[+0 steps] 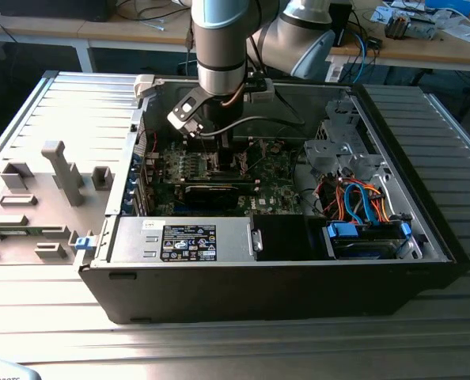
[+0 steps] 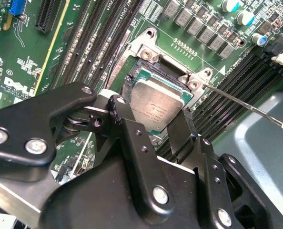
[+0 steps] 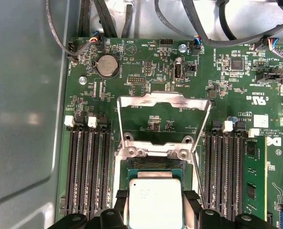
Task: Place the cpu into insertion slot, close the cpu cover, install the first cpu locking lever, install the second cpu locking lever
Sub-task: 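Place the cpu into insertion slot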
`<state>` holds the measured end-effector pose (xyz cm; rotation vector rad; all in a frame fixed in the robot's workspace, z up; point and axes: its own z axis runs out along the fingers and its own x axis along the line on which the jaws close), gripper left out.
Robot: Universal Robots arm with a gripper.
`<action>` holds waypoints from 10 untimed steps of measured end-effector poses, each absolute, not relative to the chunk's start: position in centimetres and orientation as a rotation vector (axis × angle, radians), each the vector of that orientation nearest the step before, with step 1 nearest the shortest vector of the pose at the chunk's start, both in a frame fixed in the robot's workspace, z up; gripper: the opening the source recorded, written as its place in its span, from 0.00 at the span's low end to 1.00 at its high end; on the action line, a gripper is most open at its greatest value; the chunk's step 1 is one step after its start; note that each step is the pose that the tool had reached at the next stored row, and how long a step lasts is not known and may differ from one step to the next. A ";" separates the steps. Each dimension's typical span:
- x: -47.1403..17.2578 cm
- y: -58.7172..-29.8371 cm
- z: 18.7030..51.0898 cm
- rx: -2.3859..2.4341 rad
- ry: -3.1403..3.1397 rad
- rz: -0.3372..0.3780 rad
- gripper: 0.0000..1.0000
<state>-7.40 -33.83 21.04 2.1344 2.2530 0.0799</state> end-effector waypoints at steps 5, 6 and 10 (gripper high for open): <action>-7.3 -33.7 20.9 2.139 2.246 0.077 0.54; -7.3 -33.7 20.9 2.147 2.237 0.075 0.54; -7.2 -33.7 20.8 2.165 2.213 0.067 0.54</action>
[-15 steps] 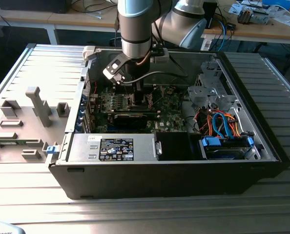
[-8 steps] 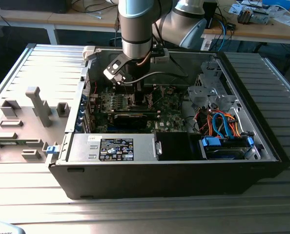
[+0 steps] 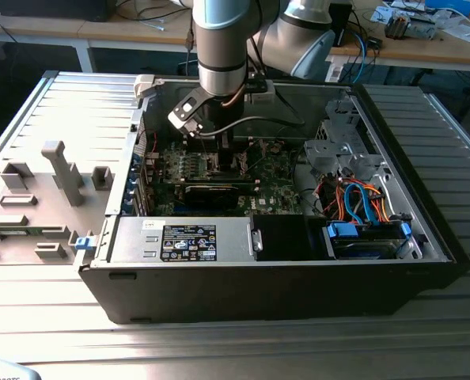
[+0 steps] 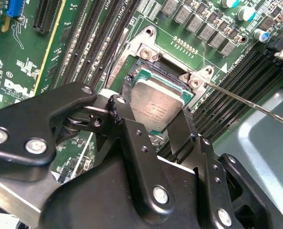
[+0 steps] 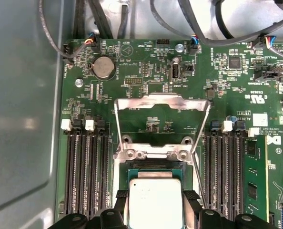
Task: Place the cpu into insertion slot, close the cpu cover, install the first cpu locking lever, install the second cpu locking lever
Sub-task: 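Place the cpu into insertion slot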
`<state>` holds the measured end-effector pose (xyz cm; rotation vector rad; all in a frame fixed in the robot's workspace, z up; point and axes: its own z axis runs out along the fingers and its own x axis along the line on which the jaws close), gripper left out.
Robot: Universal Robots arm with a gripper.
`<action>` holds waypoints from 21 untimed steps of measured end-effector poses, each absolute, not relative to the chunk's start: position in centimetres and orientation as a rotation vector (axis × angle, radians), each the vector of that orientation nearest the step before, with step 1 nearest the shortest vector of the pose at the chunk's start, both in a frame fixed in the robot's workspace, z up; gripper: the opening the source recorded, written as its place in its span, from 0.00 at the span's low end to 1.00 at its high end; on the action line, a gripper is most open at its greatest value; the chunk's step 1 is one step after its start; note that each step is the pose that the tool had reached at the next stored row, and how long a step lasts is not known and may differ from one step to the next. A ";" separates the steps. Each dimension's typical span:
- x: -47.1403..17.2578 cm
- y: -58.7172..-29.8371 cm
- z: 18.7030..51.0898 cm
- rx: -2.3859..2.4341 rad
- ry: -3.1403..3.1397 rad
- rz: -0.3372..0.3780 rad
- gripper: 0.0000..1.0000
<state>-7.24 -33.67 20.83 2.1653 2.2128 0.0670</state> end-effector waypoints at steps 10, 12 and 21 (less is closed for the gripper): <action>-7.0 -33.7 20.5 2.175 2.198 0.061 0.54; -7.0 -33.7 20.4 2.178 2.195 0.061 0.54; -7.0 -33.7 20.1 2.179 2.194 0.061 0.54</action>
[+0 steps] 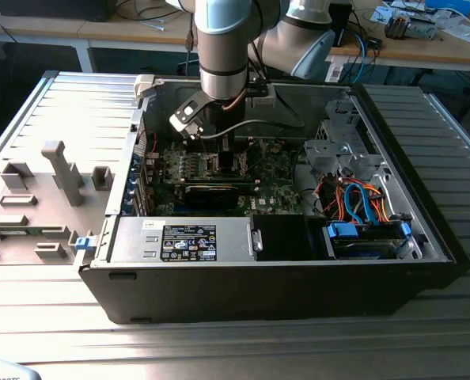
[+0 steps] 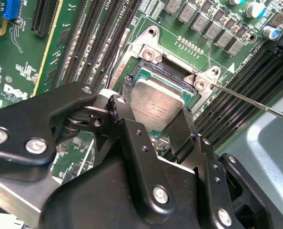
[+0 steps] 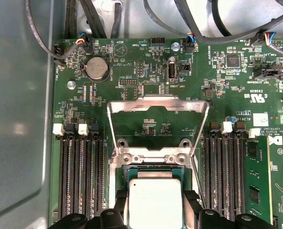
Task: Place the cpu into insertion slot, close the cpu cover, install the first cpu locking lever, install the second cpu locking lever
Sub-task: 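Place the cpu into insertion slot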
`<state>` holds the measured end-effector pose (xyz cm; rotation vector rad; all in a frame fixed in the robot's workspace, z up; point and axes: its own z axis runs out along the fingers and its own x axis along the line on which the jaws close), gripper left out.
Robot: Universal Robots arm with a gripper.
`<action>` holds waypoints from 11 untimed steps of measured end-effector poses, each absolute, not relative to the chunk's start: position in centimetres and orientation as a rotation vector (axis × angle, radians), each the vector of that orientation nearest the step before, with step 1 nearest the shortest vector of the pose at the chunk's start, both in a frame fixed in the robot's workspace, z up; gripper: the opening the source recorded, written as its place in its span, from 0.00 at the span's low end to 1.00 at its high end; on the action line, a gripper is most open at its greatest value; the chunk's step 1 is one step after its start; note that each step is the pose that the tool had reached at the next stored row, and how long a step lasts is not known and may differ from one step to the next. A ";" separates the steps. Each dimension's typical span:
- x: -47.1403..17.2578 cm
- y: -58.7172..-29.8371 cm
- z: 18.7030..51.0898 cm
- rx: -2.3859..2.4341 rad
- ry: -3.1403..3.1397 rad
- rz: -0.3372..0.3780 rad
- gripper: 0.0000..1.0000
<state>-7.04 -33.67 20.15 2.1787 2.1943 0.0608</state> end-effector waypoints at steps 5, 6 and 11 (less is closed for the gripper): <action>-7.0 -33.7 20.1 2.179 2.194 0.061 0.54; -7.0 -33.7 20.1 2.179 2.194 0.061 0.54; -7.0 -33.6 20.1 2.179 2.195 0.061 0.54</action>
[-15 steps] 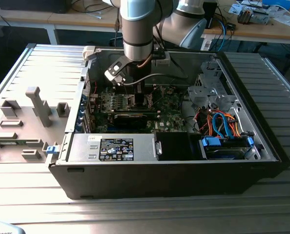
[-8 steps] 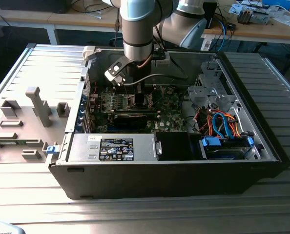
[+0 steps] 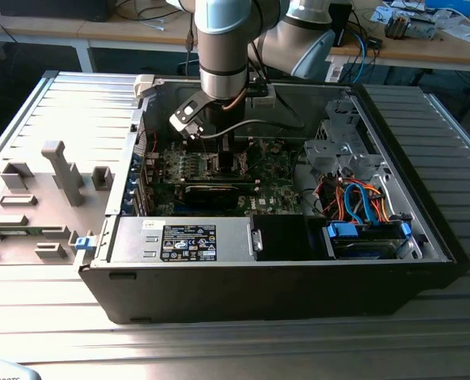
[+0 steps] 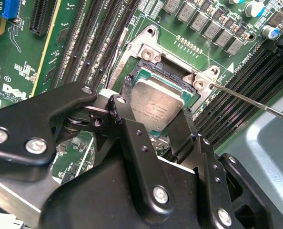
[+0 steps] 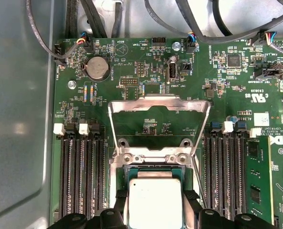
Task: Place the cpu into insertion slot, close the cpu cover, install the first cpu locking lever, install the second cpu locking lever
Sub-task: 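Place the cpu into insertion slot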
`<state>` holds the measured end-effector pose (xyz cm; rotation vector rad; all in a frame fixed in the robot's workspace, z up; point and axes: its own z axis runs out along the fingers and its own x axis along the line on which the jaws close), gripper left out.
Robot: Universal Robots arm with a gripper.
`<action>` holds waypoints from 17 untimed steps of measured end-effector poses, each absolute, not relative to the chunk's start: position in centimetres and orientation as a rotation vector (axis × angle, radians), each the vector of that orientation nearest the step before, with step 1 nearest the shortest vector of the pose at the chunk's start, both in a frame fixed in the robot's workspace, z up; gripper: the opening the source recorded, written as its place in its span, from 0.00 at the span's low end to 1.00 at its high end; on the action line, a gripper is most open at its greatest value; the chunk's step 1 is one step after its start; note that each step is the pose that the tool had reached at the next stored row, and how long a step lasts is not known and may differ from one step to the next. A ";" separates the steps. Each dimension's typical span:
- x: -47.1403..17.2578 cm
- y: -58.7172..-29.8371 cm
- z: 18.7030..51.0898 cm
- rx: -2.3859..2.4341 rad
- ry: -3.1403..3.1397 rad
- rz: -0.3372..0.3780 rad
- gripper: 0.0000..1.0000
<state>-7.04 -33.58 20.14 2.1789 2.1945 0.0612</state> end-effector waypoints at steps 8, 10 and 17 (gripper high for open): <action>-7.0 -33.6 20.1 2.179 2.194 0.061 0.54; -7.0 -33.6 20.1 2.179 2.195 0.062 0.55; -7.0 -33.6 20.1 2.180 2.195 0.063 0.62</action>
